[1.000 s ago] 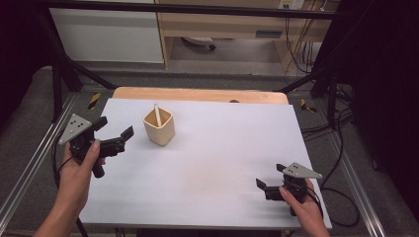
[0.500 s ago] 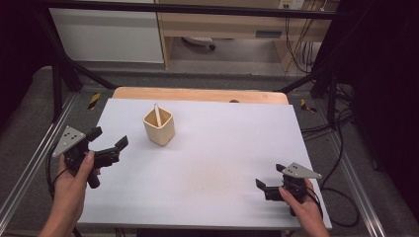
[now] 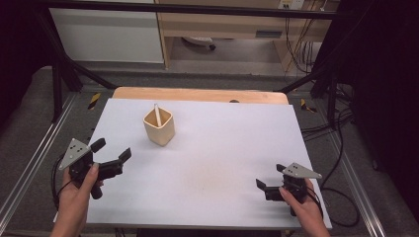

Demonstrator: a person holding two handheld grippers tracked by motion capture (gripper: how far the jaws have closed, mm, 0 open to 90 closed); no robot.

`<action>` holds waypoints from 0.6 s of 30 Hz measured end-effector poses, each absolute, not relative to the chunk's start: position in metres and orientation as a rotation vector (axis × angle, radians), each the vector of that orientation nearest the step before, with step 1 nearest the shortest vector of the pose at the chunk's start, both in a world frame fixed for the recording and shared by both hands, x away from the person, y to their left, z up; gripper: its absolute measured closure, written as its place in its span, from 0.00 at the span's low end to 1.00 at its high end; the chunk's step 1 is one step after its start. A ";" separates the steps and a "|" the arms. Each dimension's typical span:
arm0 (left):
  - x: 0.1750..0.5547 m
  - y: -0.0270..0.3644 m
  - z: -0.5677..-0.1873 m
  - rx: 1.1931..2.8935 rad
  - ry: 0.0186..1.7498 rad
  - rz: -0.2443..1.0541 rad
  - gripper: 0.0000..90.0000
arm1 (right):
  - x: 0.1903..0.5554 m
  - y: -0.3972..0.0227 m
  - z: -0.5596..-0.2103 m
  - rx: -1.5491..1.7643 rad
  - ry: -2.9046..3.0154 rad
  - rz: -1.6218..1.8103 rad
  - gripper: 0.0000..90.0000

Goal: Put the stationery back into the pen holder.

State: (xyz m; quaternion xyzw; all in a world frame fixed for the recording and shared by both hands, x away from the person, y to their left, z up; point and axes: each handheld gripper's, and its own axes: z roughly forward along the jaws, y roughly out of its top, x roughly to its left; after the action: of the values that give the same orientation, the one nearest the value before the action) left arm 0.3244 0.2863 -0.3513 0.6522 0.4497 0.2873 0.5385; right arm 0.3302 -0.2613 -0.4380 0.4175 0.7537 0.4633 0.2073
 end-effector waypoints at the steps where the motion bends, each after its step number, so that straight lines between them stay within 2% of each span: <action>1: 0.323 0.286 -0.353 1.551 1.071 0.679 0.05 | 0.330 -0.261 -0.438 1.163 2.098 1.290 0.04; 18: 0.306 0.278 -0.384 1.542 1.097 0.629 0.05 | 0.332 -0.262 -0.439 1.162 2.101 1.279 0.04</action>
State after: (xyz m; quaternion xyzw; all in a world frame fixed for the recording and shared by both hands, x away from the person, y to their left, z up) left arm 0.3060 0.2780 -0.3843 0.6493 0.4622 0.2650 0.5428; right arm 0.3315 -0.2622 -0.4394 0.4176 0.7553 0.4599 0.2089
